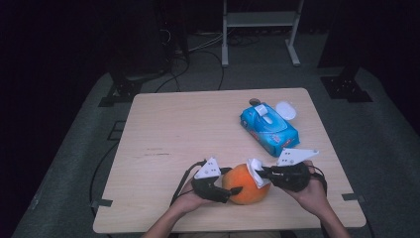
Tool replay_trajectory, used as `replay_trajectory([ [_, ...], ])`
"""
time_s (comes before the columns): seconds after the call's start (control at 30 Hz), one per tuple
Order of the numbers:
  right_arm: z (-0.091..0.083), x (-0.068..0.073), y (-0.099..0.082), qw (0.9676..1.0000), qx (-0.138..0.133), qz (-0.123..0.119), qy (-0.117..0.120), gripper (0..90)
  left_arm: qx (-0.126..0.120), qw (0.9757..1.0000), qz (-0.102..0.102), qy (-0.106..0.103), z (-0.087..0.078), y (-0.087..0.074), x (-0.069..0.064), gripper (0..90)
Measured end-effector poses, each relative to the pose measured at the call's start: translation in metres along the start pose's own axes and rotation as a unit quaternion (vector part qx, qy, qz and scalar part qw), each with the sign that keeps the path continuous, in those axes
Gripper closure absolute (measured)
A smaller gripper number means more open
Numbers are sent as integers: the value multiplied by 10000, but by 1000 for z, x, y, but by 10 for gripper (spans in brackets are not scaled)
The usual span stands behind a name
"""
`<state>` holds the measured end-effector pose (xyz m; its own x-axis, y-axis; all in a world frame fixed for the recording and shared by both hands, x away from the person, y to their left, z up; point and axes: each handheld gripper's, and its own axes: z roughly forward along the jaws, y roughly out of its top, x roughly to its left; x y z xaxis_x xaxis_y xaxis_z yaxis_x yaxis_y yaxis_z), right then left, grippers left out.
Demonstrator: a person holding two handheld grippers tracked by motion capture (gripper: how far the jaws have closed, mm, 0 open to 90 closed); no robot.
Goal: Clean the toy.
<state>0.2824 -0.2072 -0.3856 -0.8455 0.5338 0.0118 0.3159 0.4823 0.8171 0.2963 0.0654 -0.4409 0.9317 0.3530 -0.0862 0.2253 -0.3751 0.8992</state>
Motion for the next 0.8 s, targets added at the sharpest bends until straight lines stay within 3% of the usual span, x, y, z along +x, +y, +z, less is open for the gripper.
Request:
replay_trajectory([
  [0.13,0,-9,-8,9998,25,185,57,842,-65,9997,125,-177,0,-2,6,103],
  [0.27,-3,-15,-14,9993,-34,337,127,841,-37,9993,104,-367,6,-10,9,77],
  [0.33,-3,-14,-14,9993,-42,348,148,841,5,9988,221,-429,11,-12,7,116],
  [0.4,-1,-12,-13,9994,-25,318,92,842,-54,9990,266,-348,10,-11,5,218],
  [0.47,-2,-11,-11,9994,-81,339,34,843,-157,9993,165,-298,5,-6,5,289],
  [0.63,-4,-8,1,9984,-431,358,100,844,-465,9986,169,-202,-21,19,1,325],
  [0.73,4,-10,0,9981,-393,454,169,844,-191,9991,385,66,-24,21,-2,326],
  [0.77,9,-11,-2,9980,-320,508,177,844,-52,9992,390,122,-20,18,-2,325],
  [0.8,14,-10,-4,9983,-207,517,163,845,-88,9994,331,76,-17,14,-2,325],
])
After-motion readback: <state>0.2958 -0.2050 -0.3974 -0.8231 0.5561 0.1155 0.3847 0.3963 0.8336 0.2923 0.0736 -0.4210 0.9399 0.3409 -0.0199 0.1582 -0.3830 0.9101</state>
